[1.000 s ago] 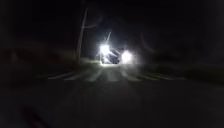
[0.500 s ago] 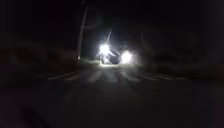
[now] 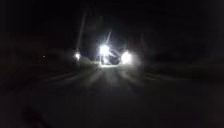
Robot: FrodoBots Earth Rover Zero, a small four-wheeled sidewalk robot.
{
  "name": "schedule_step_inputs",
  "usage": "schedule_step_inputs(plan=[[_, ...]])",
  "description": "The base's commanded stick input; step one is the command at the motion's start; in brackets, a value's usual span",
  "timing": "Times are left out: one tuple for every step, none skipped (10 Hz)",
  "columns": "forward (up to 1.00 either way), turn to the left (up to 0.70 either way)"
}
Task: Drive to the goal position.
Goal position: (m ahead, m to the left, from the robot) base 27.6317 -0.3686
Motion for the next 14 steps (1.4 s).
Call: schedule_step_inputs(plan=[[0.7,0.0],[0.7,0.0],[0.7,0.0],[0.7,0.0],[0.7,0.0],[0.7,0.0],[0.7,0.0],[0.7,0.0],[0.7,0.0],[0.7,0.0],[0.7,0.0],[0.7,0.0],[0.7,0.0],[0.7,0.0]])
